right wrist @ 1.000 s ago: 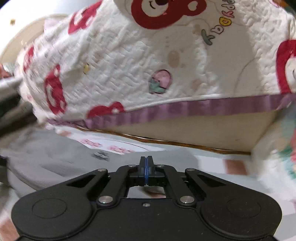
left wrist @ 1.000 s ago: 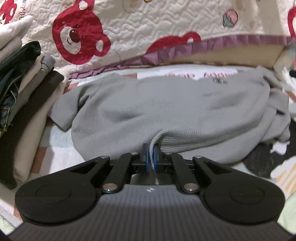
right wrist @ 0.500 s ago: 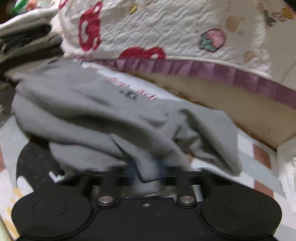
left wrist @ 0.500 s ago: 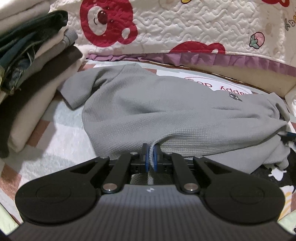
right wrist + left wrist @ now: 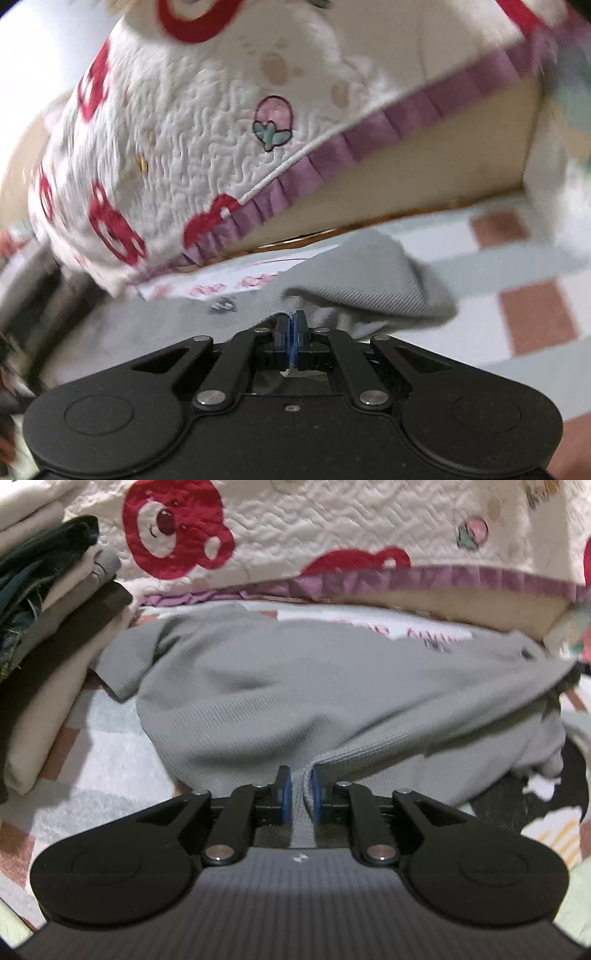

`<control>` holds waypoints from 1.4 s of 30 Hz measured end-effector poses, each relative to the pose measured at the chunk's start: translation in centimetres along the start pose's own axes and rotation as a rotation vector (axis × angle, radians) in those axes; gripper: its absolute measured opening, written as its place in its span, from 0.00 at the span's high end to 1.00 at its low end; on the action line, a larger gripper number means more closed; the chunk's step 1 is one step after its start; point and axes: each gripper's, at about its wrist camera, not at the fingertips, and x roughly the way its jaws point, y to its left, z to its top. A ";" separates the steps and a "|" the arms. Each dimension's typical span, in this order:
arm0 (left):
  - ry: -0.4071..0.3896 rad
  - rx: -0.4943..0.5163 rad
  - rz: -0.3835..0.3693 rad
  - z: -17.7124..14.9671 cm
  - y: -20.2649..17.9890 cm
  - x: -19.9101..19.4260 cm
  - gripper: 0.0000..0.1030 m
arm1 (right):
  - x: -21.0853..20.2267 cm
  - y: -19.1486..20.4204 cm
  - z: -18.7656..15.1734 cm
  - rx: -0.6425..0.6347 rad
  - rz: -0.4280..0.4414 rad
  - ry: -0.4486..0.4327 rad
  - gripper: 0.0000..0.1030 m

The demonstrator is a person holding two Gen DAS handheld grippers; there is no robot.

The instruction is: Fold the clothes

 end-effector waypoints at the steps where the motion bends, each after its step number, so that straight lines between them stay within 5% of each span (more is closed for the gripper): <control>1: 0.005 0.011 0.007 -0.2 -0.2 0.1 0.78 | -0.1 -0.4 0.1 0.030 0.007 -0.001 0.99; 3: 0.012 0.039 0.026 -0.5 -0.4 0.2 0.71 | 0.2 -0.7 0.1 0.037 -0.017 0.001 0.98; 11: -0.019 0.098 0.084 0.5 -0.8 0.4 0.72 | 1.8 -2.3 -0.7 0.046 -0.091 0.032 0.90; 13: -0.026 0.066 0.082 0.9 -0.4 0.5 0.72 | 2.3 -2.9 -1.0 0.079 -0.098 0.057 0.84; 15: -0.037 0.017 0.067 1.3 0.2 0.5 0.71 | 2.9 -3.7 -1.3 0.128 -0.102 0.080 0.64; 17: -0.045 -0.036 0.038 1.4 0.9 0.4 0.71 | 3.5 -4.9 -1.7 0.223 -0.072 0.101 0.61; 19: -0.053 -0.089 0.006 1.4 1.7 0.4 0.71 | 3.7 -5.8 -2.0 0.317 -0.015 0.106 0.72; 20: -0.054 -0.109 -0.007 1.3 1.9 0.3 0.71 | 3.4 -5.9 -2.0 0.337 0.017 0.085 0.96; 27: -0.037 -0.151 -0.114 -0.6 1.8 -1.8 0.71 | -4.1 0.3 2.3 0.144 0.196 -0.115 0.96; 30: 0.015 -0.119 -0.140 -2.7 0.3 -2.9 0.60 | -7.4 2.7 2.7 0.038 0.224 -0.135 0.96; 36: 0.083 0.037 -0.020 -6.2 -3.4 -2.3 0.54 | -7.1 2.4 2.0 0.012 0.118 -0.070 0.96; 42: 0.088 0.129 0.084 -5.2 -4.7 -0.1 0.40 | -5.5 1.2 1.5 -0.005 0.054 -0.025 0.96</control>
